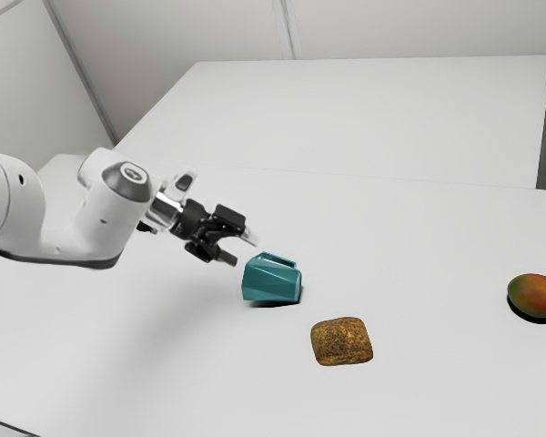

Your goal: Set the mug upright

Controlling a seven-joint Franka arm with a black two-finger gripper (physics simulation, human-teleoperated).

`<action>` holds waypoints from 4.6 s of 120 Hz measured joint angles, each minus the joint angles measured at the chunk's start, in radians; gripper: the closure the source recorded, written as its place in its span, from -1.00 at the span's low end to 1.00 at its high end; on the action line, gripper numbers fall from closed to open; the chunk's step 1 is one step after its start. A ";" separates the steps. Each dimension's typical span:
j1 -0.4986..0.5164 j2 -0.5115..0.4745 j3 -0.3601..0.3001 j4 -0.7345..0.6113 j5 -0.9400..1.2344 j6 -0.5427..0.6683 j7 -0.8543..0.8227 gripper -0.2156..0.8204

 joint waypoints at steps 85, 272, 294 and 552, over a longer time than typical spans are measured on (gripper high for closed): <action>-0.006 0.132 -0.007 -0.002 -0.290 -0.024 0.321 -0.54; 0.002 -0.085 -0.047 0.118 0.610 -0.082 0.187 0.91; -0.005 -0.088 -0.066 0.113 0.793 -0.093 0.032 0.91; -0.026 -0.080 -0.085 -0.046 1.043 0.178 -0.530 -0.31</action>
